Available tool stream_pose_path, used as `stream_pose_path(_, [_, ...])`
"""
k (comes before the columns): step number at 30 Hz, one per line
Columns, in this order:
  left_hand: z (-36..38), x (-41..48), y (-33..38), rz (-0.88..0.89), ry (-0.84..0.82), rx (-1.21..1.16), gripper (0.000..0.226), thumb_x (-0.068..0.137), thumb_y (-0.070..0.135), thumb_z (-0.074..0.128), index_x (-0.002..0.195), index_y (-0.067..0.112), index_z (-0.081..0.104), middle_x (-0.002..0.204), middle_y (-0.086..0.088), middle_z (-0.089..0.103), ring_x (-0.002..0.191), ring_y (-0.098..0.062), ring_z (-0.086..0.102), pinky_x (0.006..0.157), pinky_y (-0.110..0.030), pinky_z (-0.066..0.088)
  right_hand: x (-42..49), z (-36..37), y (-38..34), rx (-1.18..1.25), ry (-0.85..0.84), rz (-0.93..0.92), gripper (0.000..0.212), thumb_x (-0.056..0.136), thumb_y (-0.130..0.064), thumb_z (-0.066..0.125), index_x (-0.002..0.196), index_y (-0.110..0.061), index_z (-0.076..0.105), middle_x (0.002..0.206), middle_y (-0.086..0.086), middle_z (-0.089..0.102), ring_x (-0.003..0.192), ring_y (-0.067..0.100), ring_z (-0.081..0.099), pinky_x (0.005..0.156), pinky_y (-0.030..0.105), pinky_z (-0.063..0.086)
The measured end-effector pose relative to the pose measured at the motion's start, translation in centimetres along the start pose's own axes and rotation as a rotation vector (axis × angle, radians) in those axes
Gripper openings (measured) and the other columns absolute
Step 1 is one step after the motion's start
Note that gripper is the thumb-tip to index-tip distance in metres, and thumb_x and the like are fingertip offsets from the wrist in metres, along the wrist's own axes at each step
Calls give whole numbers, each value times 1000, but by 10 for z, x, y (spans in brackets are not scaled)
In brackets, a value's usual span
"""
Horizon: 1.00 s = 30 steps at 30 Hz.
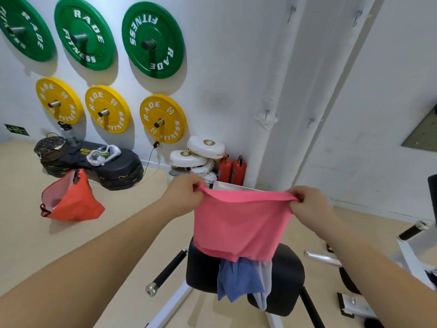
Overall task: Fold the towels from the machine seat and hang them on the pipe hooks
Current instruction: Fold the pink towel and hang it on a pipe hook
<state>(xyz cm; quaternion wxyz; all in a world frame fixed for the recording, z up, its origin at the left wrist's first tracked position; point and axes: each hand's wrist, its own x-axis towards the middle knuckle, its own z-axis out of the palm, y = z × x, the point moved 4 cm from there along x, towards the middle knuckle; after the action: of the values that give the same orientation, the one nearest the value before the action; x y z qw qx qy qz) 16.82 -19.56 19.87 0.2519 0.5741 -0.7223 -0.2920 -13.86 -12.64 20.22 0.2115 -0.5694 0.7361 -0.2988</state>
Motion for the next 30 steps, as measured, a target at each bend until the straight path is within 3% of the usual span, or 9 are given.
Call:
stream_pose_path(4, [-42,42,63,162,252,-136,20,92,12,58,101,17,76,96,3,72,87,-16,65,79,-29,53,32,-55,-51,123,283,-125,35,86,1,51,105,-16,75,93,-2,73,90,20,65,73,25,47])
stream_pose_path(7, [-66,46,96,313,358,-169,18,95,10,59,103,13,75,100,3,70,89,-1,61,77,-6,45,27,-92,-75,187,484,-250,33,89,0,53,110,-18,71,102,-6,69,95,12,60,80,20,44])
stream_pose_path(10, [-67,36,97,369,424,-151,19,96,6,59,105,12,74,98,4,70,87,8,58,73,-1,41,5,-96,-75,112,552,-394,35,86,8,57,109,-15,70,102,-4,67,93,11,59,79,24,46])
stream_pose_path(12, [-58,28,83,326,403,-172,21,96,7,58,105,18,73,94,9,69,86,6,60,73,-6,46,-10,-82,-58,60,504,-413,35,85,10,59,107,-15,71,98,-3,69,90,16,61,75,30,47])
stream_pose_path(15, [-36,13,56,257,328,-176,25,95,5,56,103,22,72,84,12,67,74,3,59,67,-9,45,-28,-52,-22,53,352,-308,29,89,0,62,106,-21,72,94,-7,71,85,12,64,72,26,47])
stream_pose_path(19, [6,-11,12,142,131,-203,26,96,4,55,100,23,72,87,5,71,74,1,61,69,-9,44,-44,0,31,-106,69,-148,29,92,-10,61,107,-32,73,93,-12,72,85,8,64,79,33,56])
stream_pose_path(24, [40,-54,-39,-10,-41,-232,22,94,1,58,96,16,75,84,1,76,78,-3,69,72,-14,51,-79,39,62,-128,-244,-60,36,94,-6,57,95,-39,71,79,-22,69,78,-3,63,63,9,42])
stream_pose_path(26, [45,-72,-60,-78,-102,-245,15,94,4,64,90,14,74,78,-4,76,69,-2,68,64,-10,49,-94,47,75,-120,-335,-12,26,95,-15,63,92,-38,74,75,-21,71,76,-5,63,63,13,46])
stream_pose_path(30, [53,-100,-97,-182,-211,-198,12,96,16,66,87,20,73,78,2,78,65,-7,67,66,-21,50,-113,56,97,7,-473,110,12,93,-21,71,87,-29,77,80,-7,75,75,15,70,74,32,61])
